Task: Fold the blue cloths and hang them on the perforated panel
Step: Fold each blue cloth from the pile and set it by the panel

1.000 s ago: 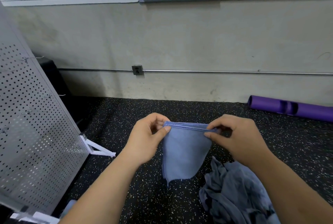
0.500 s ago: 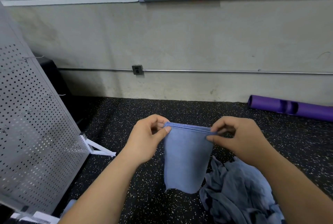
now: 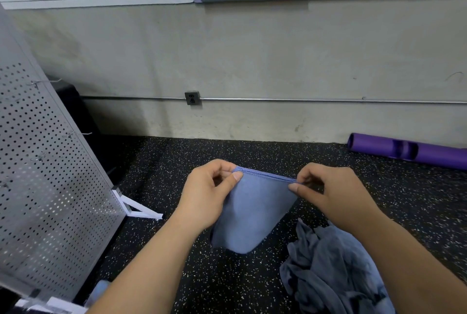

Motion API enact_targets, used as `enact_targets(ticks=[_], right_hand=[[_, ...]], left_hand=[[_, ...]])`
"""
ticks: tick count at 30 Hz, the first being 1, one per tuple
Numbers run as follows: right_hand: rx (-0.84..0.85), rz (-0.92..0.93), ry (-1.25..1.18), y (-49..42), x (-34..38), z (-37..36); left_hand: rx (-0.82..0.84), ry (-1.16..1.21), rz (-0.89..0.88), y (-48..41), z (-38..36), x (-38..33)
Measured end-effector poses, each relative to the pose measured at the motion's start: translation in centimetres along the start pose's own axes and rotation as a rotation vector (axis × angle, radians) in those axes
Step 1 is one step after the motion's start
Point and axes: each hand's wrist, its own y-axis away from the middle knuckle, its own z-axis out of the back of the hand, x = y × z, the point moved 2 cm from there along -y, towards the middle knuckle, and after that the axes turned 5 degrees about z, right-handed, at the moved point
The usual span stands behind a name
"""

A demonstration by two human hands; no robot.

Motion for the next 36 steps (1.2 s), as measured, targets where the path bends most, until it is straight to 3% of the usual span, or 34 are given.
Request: enact_targets(ticks=[3,8,12,15,19,20,22,25,29,32,36], right_hand=[[-0.027,-0.048,-0.188,-0.1,-0.1,-0.1],[-0.046,-0.110,-0.296,-0.1,-0.6,0.0],[-0.114,-0.179,-0.644,-0.3,-0.6,0.2],[-0.139,-0.176,-0.515,-0.3,-0.5,-0.1],[-0.103,-0.212,-0.731,-0.2,-0.2,-0.1],[-0.148,-0.198,-0.677,-0.3,-0.4,-0.1],[-0.179,-0.193,-0.501,-0.4,-0.6,-0.1],[-0.075,-0.209,-0.654,-0.2,-0.3,-0.2],[-0.241,-0.179,-0.514,-0.5,-0.4,0.2],[-0.168,-0.188,-0.619,-0.5,0.1,-0.2],[-0.316,-0.179,-0.517,-0.7,0.0,0.0]], left_hand=[[-0.014,0.025,0.009,0.0,0.3,-0.2],[0.038,0.041,0.015,0.3,0.2,-0.7],[0.010,0.129,-0.039,0.2,0.4,-1.2],[0.044,0.170,-0.044,0.4,-0.4,-1.5],[-0.059,0.111,-0.046,-0.1,-0.4,-0.7],[-0.070,0.112,-0.048,-0.1,-0.3,-0.7],[-0.009,0.104,-0.055,0.2,-0.6,-0.8],[0.074,0.118,-0.051,0.7,-1.5,-1.0],[-0.111,0.105,-0.043,0.2,-1.3,-1.1],[-0.077,0.133,-0.065,0.1,-1.4,-1.3],[-0.167,0.102,-0.049,0.0,-1.4,-1.5]])
